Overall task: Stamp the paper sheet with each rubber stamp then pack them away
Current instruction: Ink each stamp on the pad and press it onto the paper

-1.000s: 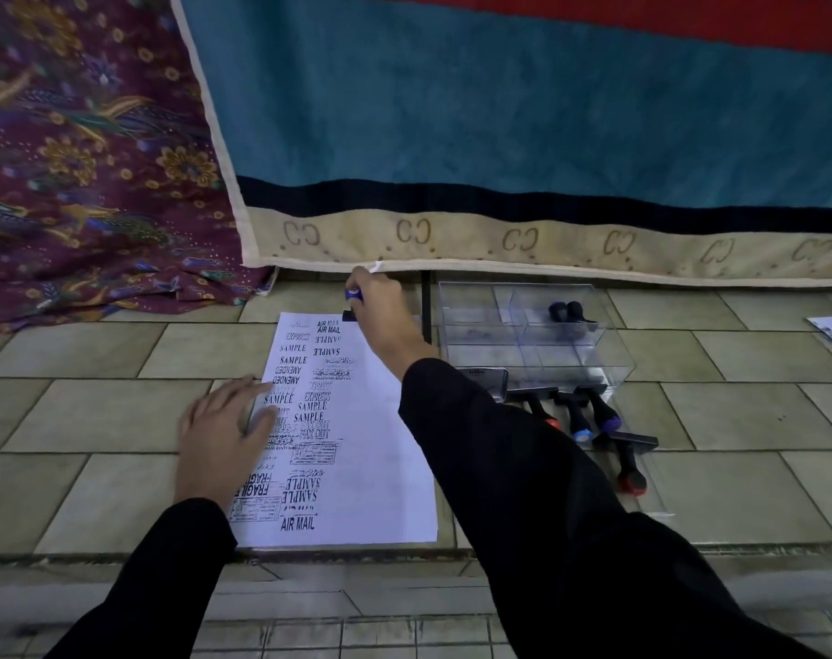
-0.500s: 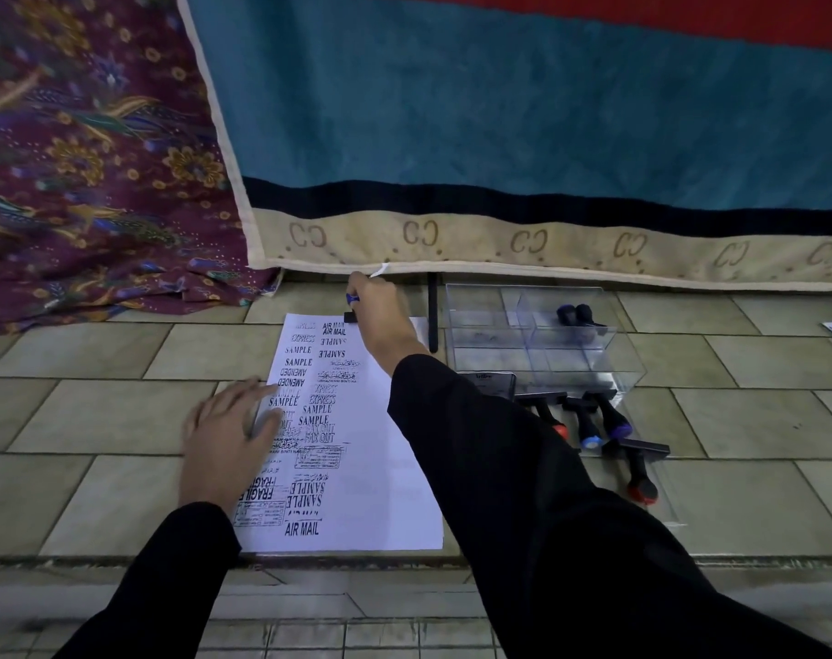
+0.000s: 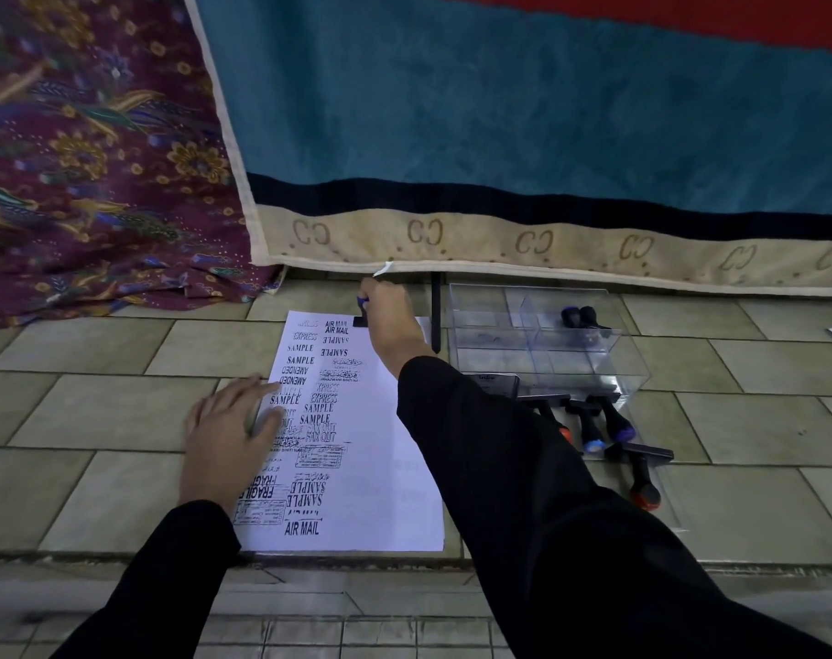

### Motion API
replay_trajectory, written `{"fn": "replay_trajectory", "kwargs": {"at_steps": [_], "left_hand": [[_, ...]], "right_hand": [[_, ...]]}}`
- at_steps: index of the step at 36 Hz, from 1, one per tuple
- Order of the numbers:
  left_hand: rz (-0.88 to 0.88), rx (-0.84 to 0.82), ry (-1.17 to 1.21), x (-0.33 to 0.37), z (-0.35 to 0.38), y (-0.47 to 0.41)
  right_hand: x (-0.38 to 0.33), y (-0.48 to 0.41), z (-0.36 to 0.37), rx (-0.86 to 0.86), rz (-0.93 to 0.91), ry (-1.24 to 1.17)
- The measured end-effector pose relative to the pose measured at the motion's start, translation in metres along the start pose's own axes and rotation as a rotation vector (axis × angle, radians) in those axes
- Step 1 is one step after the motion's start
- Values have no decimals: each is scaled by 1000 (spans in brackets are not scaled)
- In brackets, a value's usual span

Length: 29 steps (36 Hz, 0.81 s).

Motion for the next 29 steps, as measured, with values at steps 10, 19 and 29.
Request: {"fn": "replay_trajectory", "kwargs": {"at_steps": [10, 19, 29], "left_hand": [[-4, -6, 6, 5, -4, 2], [-7, -1, 13, 7, -4, 3], [-3, 0, 13, 3, -3, 2]], "right_hand": [[5, 1, 3, 17, 15, -86], [20, 18, -44, 356, -26, -318], [34, 93, -109, 566, -81, -549]]}}
Point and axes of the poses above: each hand's wrist, its own y-axis away from the middle knuckle, its own z-axis out of the palm, x = y × z, the point moved 6 cm from there along -y, towards the middle knuckle, and after that the axes turned 10 degrees about -x, right-handed, at the moved point
